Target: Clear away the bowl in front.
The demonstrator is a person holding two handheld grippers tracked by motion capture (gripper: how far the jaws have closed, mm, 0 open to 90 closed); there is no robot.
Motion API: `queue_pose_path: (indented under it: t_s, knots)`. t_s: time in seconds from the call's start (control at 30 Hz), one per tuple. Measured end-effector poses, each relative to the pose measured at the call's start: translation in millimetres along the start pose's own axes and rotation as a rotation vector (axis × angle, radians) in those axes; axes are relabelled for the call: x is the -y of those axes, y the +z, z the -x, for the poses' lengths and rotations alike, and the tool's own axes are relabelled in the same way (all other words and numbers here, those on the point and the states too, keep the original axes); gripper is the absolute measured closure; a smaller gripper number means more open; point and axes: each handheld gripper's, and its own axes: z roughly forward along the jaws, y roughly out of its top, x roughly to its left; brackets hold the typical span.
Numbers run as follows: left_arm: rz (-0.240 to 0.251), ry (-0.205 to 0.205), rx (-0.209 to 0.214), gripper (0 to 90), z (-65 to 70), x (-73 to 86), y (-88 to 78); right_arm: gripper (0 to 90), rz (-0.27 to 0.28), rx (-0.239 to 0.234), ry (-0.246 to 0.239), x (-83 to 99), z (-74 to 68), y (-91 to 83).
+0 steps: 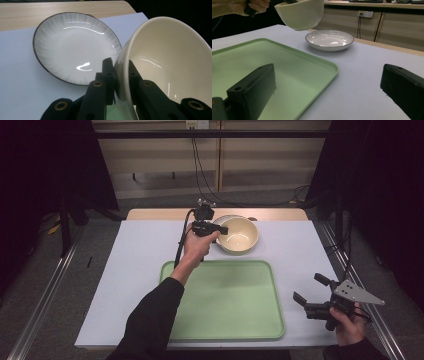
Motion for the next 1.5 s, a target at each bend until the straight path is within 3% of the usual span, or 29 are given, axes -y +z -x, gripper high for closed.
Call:
queue_pose_path:
  t_s: [0.63, 1.17, 1.5]
  knots:
    - [-0.039, 0.035, 0.071, 82.3, 26.8, 9.1, 14.2, 0.0, 0.01, 0.002, 0.0, -0.1, -0.3, -0.4]
    - [-0.092, 0.045, 0.101, 82.4, 42.9, 18.6, 38.0, 0.0, 0.01, -0.001, 0.0, 0.1, -0.7, -0.3]
    - [-0.136, 0.064, 0.095, 82.4, 47.7, 24.5, 55.4, 0.0, 0.012, -0.001, -0.004, 0.2, -0.3, -0.4]
